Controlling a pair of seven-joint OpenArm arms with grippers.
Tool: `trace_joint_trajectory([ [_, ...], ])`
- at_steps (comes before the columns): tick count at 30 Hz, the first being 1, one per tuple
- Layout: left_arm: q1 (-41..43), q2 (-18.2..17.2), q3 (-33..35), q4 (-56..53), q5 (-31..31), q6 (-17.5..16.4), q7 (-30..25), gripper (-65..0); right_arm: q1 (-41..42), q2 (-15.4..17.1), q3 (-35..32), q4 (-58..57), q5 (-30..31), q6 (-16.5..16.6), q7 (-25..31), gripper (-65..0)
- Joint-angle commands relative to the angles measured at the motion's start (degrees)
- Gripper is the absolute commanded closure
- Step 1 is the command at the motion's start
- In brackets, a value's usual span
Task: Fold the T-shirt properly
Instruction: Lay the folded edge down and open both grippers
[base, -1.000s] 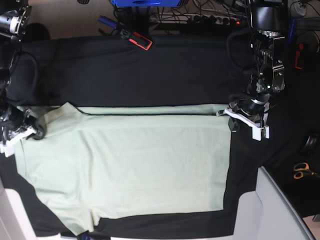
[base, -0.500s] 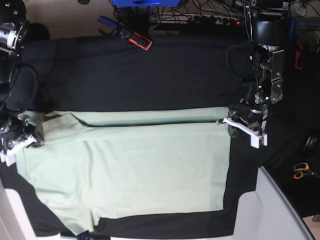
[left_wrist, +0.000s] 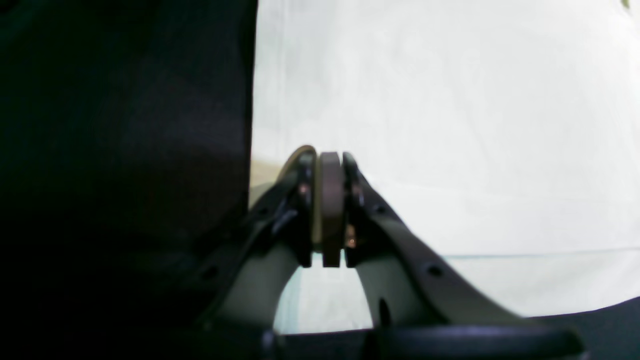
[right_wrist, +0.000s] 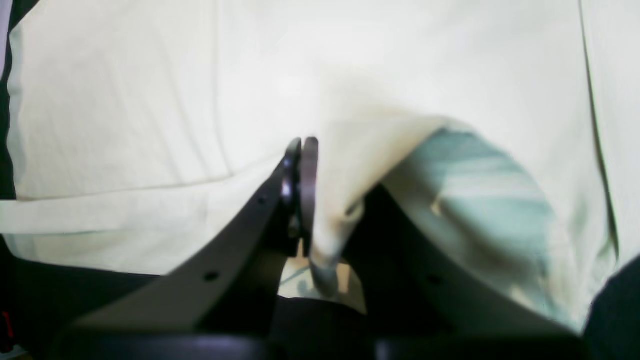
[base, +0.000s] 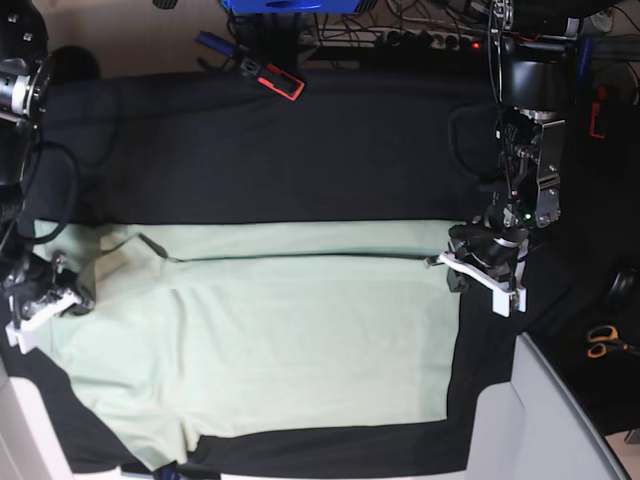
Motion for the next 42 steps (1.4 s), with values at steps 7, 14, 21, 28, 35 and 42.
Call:
trace_joint_trajectory([
  [7, -2.5, -0.7, -0.2, -0.9, -0.3, 0.1, -1.4, 0.0, 3.6, 1.3, 0.0, -4.3, 0.6, 0.3, 3.5, 0.0],
  [14, -4.1, -0.7, -0.2, -3.5, 1.5, 0.1, -1.5, 0.0, 5.0, 1.8, -6.2, -7.0, 0.7, 0.2, 7.4, 0.0],
  [21, -5.5, 1.5, -0.4, -3.9, 10.3, 0.1, -1.5, 0.0, 5.9, 2.0, -6.7, -7.1, 0.7, 0.2, 9.0, 0.0],
  [28, -5.7, 1.8, -0.4, -3.9, 10.9, 0.1, -1.5, 0.0, 6.6, 2.0, -6.8, -7.1, 0.7, 0.2, 9.0, 0.0],
  [35, -6.2, 1.8, -0.5, -3.9, 10.8, 0.1, -1.5, 0.0, 7.4, 2.0, -6.8, -7.1, 0.7, 0.2, 9.0, 0.0],
  [42, -9.1, 1.8, -0.5, -6.6, 10.7, 0.1, -1.5, 0.0, 8.5, 2.0, -6.8, -7.1, 0.7, 0.2, 9.0, 0.0],
])
